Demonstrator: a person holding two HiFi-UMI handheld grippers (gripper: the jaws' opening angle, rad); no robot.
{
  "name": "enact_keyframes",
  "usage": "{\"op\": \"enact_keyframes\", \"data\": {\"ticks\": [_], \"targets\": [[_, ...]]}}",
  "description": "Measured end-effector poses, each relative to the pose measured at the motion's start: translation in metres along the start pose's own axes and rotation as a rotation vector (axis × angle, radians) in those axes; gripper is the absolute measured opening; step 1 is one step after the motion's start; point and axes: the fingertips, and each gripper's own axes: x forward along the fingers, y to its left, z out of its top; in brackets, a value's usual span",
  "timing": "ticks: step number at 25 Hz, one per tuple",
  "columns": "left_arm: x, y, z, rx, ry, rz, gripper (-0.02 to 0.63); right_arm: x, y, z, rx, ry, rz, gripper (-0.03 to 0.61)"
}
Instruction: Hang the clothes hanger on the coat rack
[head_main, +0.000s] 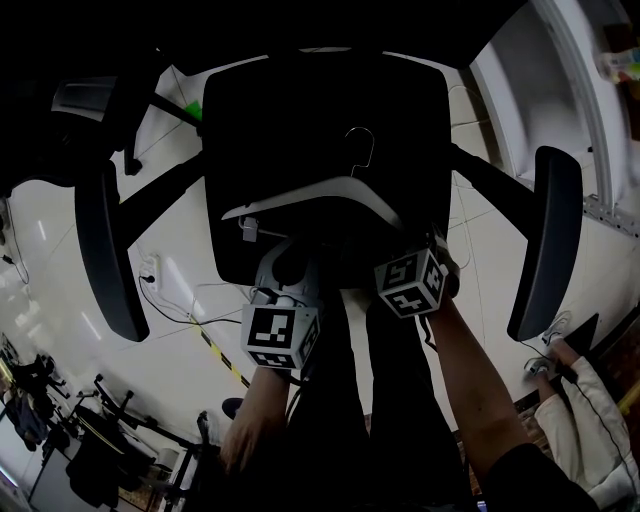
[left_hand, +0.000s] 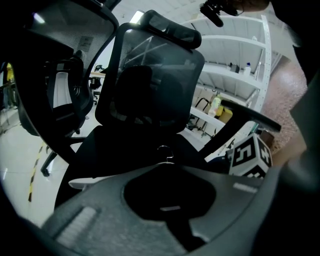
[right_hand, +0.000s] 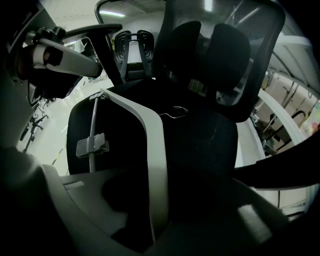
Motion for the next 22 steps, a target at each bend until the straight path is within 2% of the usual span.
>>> {"op": "enact_keyframes", "data": {"ticks": [7,12,16,22], "targets": [[-0.01,0.003,0.012,-0.007,-0.033,0.027,0.005,-0.02,-0.015,0.021,-0.007,-0.059,-0.06,0.12],[-0.028,0.008,0.037,-0.008,-0.112,0.069,0.005,-0.044,-0.036,0.046,0.026,-0.107,-0.119,0.12],[-0.046,0.012,0.06,-0.003,-0.186,0.103,0.005,-0.071,-0.052,0.071,0.061,-0.189,-0.159,0.12],[-0.085,0.007,0.087,0.002,-0.251,0.147,0.005,-0.126,-0.059,0.108,0.107,-0.334,-0.163,0.12]]}}
